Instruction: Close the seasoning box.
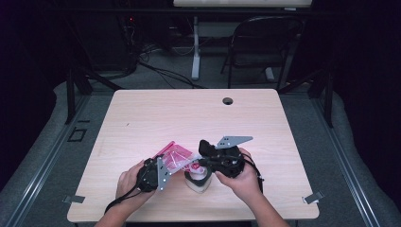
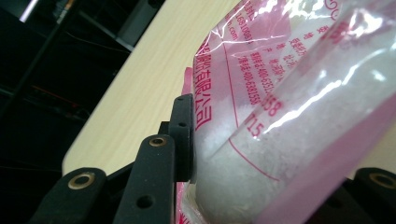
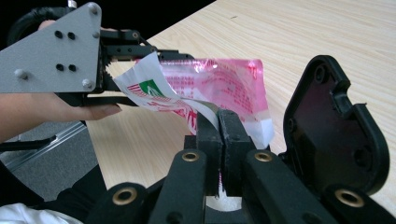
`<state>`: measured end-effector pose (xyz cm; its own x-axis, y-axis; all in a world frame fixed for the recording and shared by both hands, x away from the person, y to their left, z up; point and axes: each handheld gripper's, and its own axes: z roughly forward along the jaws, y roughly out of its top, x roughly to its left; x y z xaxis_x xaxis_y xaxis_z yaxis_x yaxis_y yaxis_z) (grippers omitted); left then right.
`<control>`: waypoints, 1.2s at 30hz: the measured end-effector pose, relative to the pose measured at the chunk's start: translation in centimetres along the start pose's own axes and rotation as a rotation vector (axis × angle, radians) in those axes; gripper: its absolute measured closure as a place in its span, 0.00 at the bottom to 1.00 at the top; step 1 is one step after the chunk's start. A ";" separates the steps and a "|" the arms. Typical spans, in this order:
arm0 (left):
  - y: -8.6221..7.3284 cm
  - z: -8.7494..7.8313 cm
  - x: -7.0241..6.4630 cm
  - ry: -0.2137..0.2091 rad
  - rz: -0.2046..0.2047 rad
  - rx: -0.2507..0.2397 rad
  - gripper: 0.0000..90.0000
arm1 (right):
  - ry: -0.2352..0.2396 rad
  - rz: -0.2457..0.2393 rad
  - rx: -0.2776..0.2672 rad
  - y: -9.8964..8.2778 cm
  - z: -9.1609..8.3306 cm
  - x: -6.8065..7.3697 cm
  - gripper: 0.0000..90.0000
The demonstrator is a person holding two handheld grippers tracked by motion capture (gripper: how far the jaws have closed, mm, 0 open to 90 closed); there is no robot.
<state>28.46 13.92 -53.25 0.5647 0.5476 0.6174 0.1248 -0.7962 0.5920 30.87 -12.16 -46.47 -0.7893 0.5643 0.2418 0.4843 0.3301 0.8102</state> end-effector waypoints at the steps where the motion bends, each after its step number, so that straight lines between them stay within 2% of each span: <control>1: -0.1 0.1 0.0 -0.011 -0.010 0.004 0.80 | 0.001 -0.004 0.003 0.0 0.0 0.0 0.98; 8: -0.9 0.7 0.3 -0.085 -0.091 0.007 0.80 | 0.013 -0.005 -0.012 0.2 0.0 0.0 0.96; 11: -1.2 1.0 0.5 -0.146 -0.149 0.011 0.80 | 0.019 -0.007 -0.023 0.4 0.1 0.2 0.92; 13: -1.3 1.2 0.5 -0.169 -0.174 0.004 0.80 | 0.025 -0.016 -0.024 0.4 0.2 0.4 0.88; 17: -1.4 1.5 0.4 -0.209 -0.202 0.003 0.81 | 0.022 -0.029 -0.047 0.6 0.2 0.8 0.83; 20: -1.6 1.7 0.4 -0.231 -0.216 -0.001 0.81 | 0.015 -0.043 -0.085 0.8 -0.1 1.0 0.76; 21: -1.8 1.9 0.5 -0.248 -0.235 0.000 0.81 | 0.014 -0.045 -0.090 0.9 -0.3 1.1 0.75; 25: -2.1 2.2 0.7 -0.280 -0.268 -0.007 0.81 | 0.012 -0.040 -0.151 1.2 -1.1 1.2 0.69; 27: -2.3 2.4 0.9 -0.297 -0.298 -0.008 0.81 | 0.008 -0.037 -0.174 1.4 -1.6 1.3 0.68; 29: -2.6 2.5 1.4 -0.325 -0.346 -0.020 0.82 | 0.009 -0.034 -0.189 1.5 -2.0 1.2 0.67; 31: -2.7 2.5 1.6 -0.336 -0.361 -0.024 0.82 | 0.003 -0.032 -0.202 1.5 -2.3 1.2 0.66; 32: -3.0 2.6 2.0 -0.367 -0.407 -0.035 0.82 | 0.001 -0.032 -0.205 1.5 -2.4 1.1 0.65; 36: -3.5 2.8 2.6 -0.387 -0.464 -0.047 0.82 | -0.020 -0.025 -0.211 1.3 -2.6 0.6 0.63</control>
<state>31.78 17.37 -55.14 0.7166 0.6947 0.0615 0.3977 -0.4795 0.7822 30.04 -13.33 -43.83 -0.7915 0.5734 0.2117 0.3734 0.1795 0.9101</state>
